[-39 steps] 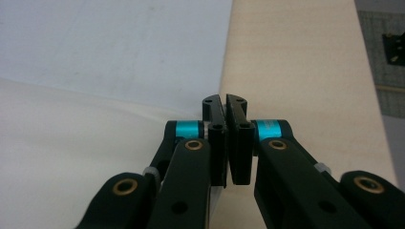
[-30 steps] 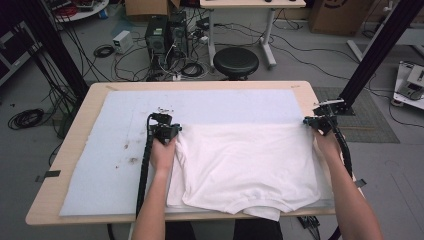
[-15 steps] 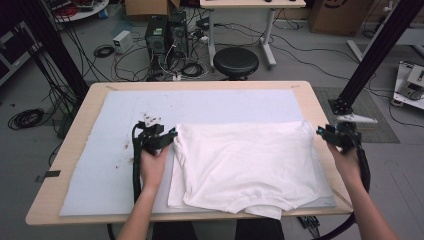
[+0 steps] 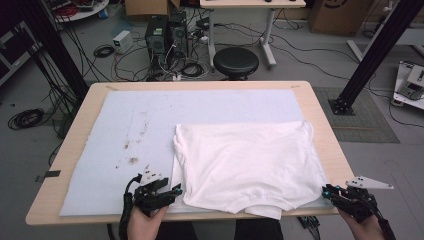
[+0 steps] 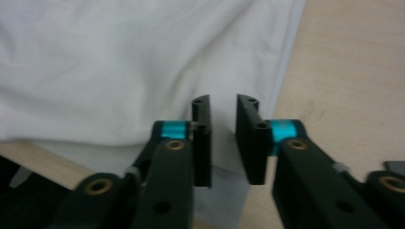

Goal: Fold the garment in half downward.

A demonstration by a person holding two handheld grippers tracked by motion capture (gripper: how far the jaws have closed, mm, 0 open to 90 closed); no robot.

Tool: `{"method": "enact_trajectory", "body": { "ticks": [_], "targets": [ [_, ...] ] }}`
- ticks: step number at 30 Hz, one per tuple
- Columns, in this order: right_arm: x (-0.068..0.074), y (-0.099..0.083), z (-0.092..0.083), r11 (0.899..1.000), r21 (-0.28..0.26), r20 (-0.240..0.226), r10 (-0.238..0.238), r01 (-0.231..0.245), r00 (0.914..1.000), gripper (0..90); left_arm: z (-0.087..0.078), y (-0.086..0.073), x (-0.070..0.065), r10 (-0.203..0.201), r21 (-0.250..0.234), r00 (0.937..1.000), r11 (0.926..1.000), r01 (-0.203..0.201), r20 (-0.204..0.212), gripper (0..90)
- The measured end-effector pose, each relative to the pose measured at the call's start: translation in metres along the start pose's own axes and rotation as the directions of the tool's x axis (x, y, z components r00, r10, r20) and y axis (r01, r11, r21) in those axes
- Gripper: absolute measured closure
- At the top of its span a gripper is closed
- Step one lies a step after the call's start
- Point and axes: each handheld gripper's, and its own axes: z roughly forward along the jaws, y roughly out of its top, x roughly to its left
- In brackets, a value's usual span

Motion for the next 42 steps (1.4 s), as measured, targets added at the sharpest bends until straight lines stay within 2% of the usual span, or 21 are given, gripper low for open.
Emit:
{"method": "enact_trajectory", "body": {
  "ticks": [1,2,4,5,6,11,18,21,22,23,24,26,28,29,30,31,32,34,35,41,42],
  "targets": [
    [0.000,0.000,-0.001,1.000,0.006,0.004,0.000,0.000,1.0000,89.5,-0.001,0.000,-0.001,0.006,0.004,0.9999,1.0000,-0.006,0.008,52.9],
    [0.001,-0.001,-0.002,1.000,0.003,0.012,-0.015,0.014,0.9998,90.0,-0.001,-0.001,-0.001,0.025,0.011,0.9995,0.9996,-0.025,0.018,66.2],
    [0.002,-0.003,-0.004,1.000,0.002,0.017,-0.018,0.018,0.9997,90.0,-0.003,-0.003,0.000,0.056,0.013,0.9984,0.9983,-0.056,0.001,78.4],
    [0.002,-0.004,-0.005,1.000,0.001,0.017,-0.013,0.013,0.9998,90.0,-0.004,-0.003,0.002,0.039,0.014,0.9990,0.9991,-0.040,0.022,86.3],
    [0.002,-0.005,-0.006,1.000,0.002,0.021,-0.013,0.013,0.9997,90.0,-0.005,-0.004,0.004,0.025,0.014,0.9992,0.9996,-0.025,0.032,87.6],
    [0.007,-0.012,-0.015,1.000,-0.006,0.024,-0.020,0.020,0.9995,90.0,-0.009,-0.006,0.003,0.036,0.018,0.9990,0.9992,-0.037,0.024,88.1],
    [0.006,-0.027,-0.031,1.000,-0.007,0.039,-0.016,0.016,0.9991,90.0,-0.021,-0.012,0.002,0.038,0.017,0.9980,0.9991,-0.039,0.049,88.2],
    [0.003,-0.032,-0.040,0.999,-0.051,0.036,-0.005,0.006,0.9993,90.0,-0.019,-0.010,-0.001,0.054,0.000,0.9979,0.9985,-0.055,0.036,87.9],
    [0.002,-0.031,-0.043,0.997,-0.077,0.043,-0.002,0.005,0.9991,90.0,-0.018,-0.009,-0.001,0.065,-0.006,0.9978,0.9979,-0.065,0.016,84.0],
    [0.000,-0.028,-0.043,0.996,-0.090,0.046,0.004,0.000,0.9989,89.9,-0.016,-0.008,-0.001,0.056,-0.003,0.9984,0.9984,-0.056,-0.005,69.6],
    [-0.001,-0.025,-0.043,0.995,-0.101,0.048,0.011,-0.006,0.9988,83.1,-0.014,-0.007,0.000,0.041,-0.004,0.9992,0.9992,-0.041,-0.002,61.2],
    [-0.002,-0.018,-0.035,0.994,-0.106,0.044,0.004,0.001,0.9990,70.8,-0.012,-0.008,0.001,0.034,0.007,0.9994,0.9994,-0.034,0.005,60.0],
    [-0.001,-0.014,-0.022,0.998,-0.067,0.039,-0.008,0.011,0.9992,70.3,-0.012,-0.009,-0.001,0.029,0.007,0.9996,0.9996,-0.029,0.002,56.5],
    [0.001,-0.013,-0.015,0.999,-0.051,0.034,-0.018,0.020,0.9992,70.4,-0.013,-0.009,-0.001,0.033,0.011,0.9994,0.9994,-0.033,0.000,56.6],
    [0.002,-0.013,-0.010,0.999,-0.025,0.029,-0.030,0.031,0.9991,76.4,-0.013,-0.010,-0.002,0.037,0.014,0.9993,0.9992,-0.036,-0.004,57.2],
    [0.004,-0.013,-0.008,0.999,-0.033,0.013,-0.040,0.040,0.9991,88.3,-0.013,-0.010,-0.002,0.047,0.015,0.9989,0.9988,-0.046,-0.011,60.3],
    [0.005,-0.013,-0.009,0.999,-0.024,0.005,-0.038,0.038,0.9993,90.0,-0.015,-0.011,-0.001,0.059,0.019,0.9981,0.9981,-0.059,-0.015,67.2],
    [0.007,-0.013,-0.010,0.999,-0.013,0.019,-0.043,0.044,0.9989,90.0,-0.016,-0.011,0.001,0.052,0.020,0.9986,0.9984,-0.052,0.008,85.7],
    [0.011,-0.016,-0.016,0.998,0.007,0.026,-0.058,0.057,0.9980,90.0,-0.018,-0.012,0.005,0.031,0.026,0.9987,0.9992,-0.032,0.042,88.1],
    [0.012,-0.024,-0.025,0.999,0.014,0.002,-0.038,0.038,0.9993,90.0,-0.023,-0.015,0.007,0.045,0.038,0.9986,0.9982,-0.046,0.026,89.8],
    [0.010,-0.030,-0.029,0.999,-0.017,0.026,-0.046,0.046,0.9986,90.0,-0.024,-0.015,0.007,0.037,0.020,0.9989,0.9991,-0.038,0.028,89.6]
  ]
}}
